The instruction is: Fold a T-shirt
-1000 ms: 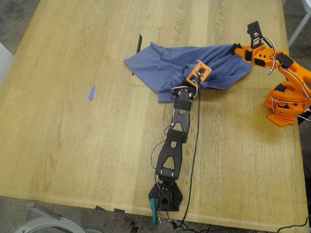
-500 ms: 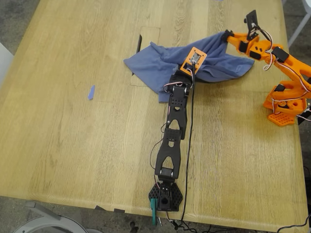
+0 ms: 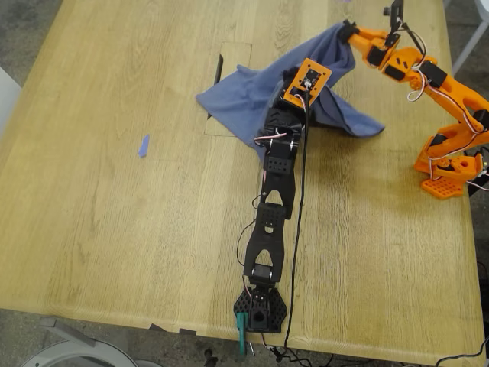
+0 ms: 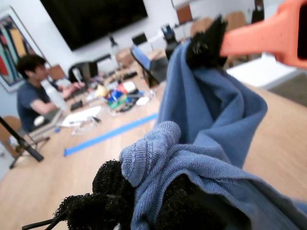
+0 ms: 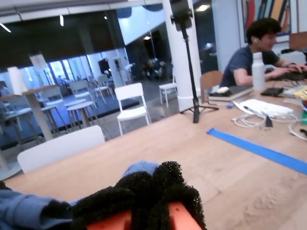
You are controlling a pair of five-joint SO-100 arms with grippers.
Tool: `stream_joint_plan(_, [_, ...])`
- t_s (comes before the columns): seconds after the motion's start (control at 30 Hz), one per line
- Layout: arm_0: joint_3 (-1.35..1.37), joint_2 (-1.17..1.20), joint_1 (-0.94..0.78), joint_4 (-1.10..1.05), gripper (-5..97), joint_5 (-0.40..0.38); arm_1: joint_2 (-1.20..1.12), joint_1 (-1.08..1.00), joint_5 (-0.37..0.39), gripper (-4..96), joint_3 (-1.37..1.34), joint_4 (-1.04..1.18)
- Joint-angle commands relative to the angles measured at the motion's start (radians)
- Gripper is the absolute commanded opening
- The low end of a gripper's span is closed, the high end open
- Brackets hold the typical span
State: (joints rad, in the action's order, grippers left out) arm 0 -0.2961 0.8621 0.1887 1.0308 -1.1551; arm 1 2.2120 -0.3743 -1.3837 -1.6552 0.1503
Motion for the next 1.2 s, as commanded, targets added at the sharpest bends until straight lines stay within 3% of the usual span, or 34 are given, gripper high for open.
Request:
stream_joint_plan(0.0, [-0.034,0.287,0.009,-0.110,0,-0.017,0.002,0.023,-0.008,-0.1,0.123,-0.006])
stream_joint_plan(0.67, [-0.035,0.486,0.206,-0.302,0,-0.046,-0.155,0.158,-0.037,-0.1,0.738,0.075])
stream_joint_plan(0.97, [0.196,0.707,0.241,-0.402,0,-0.034,-0.178,0.179,-0.058,-0.1,0.836,0.020])
stream_joint_plan(1.17, [0.210,0.755,0.252,-0.457,0,-0.021,-0.183,0.201,-0.063,-0.1,0.893,0.035])
